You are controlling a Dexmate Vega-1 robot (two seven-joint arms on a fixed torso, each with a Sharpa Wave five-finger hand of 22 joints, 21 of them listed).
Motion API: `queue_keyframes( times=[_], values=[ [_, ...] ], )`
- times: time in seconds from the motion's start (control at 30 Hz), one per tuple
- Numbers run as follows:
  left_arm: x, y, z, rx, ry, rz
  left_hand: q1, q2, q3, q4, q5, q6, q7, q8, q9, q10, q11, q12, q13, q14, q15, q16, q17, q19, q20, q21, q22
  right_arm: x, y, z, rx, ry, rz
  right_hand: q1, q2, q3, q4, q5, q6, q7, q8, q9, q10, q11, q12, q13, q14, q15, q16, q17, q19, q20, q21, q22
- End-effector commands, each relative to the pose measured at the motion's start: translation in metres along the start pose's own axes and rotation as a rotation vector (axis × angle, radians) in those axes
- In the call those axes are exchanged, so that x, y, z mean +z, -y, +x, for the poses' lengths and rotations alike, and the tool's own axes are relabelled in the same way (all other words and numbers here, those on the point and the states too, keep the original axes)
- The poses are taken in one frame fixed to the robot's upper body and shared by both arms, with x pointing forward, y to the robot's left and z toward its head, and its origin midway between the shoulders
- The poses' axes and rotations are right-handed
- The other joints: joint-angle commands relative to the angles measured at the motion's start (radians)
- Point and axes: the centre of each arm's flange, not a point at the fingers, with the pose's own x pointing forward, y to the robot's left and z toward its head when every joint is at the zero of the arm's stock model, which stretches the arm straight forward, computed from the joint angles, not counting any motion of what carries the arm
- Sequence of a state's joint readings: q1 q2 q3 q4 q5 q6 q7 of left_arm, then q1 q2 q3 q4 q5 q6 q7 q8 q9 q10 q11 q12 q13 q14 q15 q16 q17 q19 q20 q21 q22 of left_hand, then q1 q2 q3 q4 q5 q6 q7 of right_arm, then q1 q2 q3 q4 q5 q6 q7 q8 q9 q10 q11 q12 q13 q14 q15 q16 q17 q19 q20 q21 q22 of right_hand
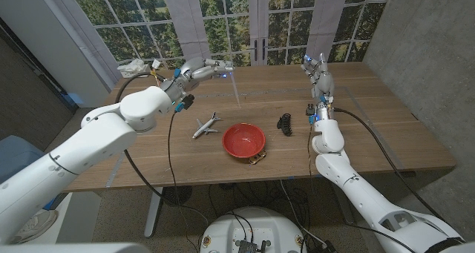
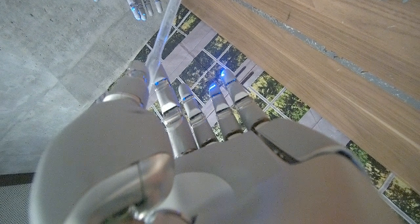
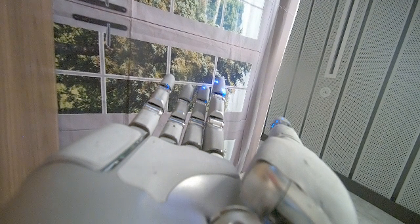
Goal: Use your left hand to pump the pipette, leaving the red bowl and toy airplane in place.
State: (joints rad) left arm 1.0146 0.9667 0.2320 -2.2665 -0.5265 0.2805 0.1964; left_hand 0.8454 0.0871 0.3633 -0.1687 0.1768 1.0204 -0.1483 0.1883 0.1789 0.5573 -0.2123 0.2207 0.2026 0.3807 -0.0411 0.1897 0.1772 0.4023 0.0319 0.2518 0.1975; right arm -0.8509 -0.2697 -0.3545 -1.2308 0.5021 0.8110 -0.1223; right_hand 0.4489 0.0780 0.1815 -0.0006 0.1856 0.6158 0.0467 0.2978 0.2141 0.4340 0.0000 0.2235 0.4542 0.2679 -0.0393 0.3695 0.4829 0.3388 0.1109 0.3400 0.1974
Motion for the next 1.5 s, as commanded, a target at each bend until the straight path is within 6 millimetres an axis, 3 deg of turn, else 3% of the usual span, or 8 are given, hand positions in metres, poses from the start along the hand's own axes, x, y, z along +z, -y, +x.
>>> queue_keyframes(
  times=[0.03, 0.87, 1.5],
  values=[
    [0.005, 0.003, -0.008, 0.011, 0.009, 0.096, 0.007, -0.001, -0.002, 0.000, -0.005, 0.008, -0.003, 0.002, 0.003, 0.009, 0.000, -0.001, 0.002, 0.008, -0.107, 0.005, 0.001, 0.003, -0.006, 0.006, 0.005, 0.003, 0.006, -0.004, -0.015, 0.008, 0.049, 0.005, 0.002, 0.002, -0.007, 0.005, 0.002, 0.005, -0.003, 0.000, -0.003, 0.006, 0.004, 0.001, -0.006, -0.014, -0.002, 0.003, -0.005, 0.000, -0.001, 0.005],
    [0.006, 0.012, -0.009, 0.001, 0.071, 0.282, 0.002, -0.004, -0.009, 0.004, -0.007, 0.018, -0.005, 0.003, 0.003, 0.021, -0.001, 0.001, 0.002, 0.013, -0.117, 0.007, 0.002, 0.006, -0.012, 0.008, 0.005, 0.005, 0.014, -0.003, 0.001, -0.013, 0.236, -0.001, 0.006, 0.004, -0.021, 0.007, 0.008, 0.015, -0.009, 0.001, -0.008, 0.009, 0.006, 0.001, -0.011, -0.010, -0.007, 0.005, -0.011, 0.000, -0.004, 0.005],
    [0.003, 0.019, -0.012, 0.009, 0.122, 0.338, 0.001, -0.004, -0.010, 0.004, -0.006, 0.027, -0.009, 0.004, 0.002, 0.034, -0.002, 0.003, 0.002, 0.019, -0.126, 0.008, 0.001, 0.009, -0.017, 0.010, 0.005, 0.001, 0.012, 0.000, -0.003, -0.015, 0.244, -0.007, 0.009, 0.005, -0.029, 0.007, 0.007, 0.018, -0.015, 0.001, -0.009, 0.010, 0.008, 0.002, -0.015, -0.009, -0.010, 0.006, -0.015, 0.001, -0.005, 0.006]
  ],
)
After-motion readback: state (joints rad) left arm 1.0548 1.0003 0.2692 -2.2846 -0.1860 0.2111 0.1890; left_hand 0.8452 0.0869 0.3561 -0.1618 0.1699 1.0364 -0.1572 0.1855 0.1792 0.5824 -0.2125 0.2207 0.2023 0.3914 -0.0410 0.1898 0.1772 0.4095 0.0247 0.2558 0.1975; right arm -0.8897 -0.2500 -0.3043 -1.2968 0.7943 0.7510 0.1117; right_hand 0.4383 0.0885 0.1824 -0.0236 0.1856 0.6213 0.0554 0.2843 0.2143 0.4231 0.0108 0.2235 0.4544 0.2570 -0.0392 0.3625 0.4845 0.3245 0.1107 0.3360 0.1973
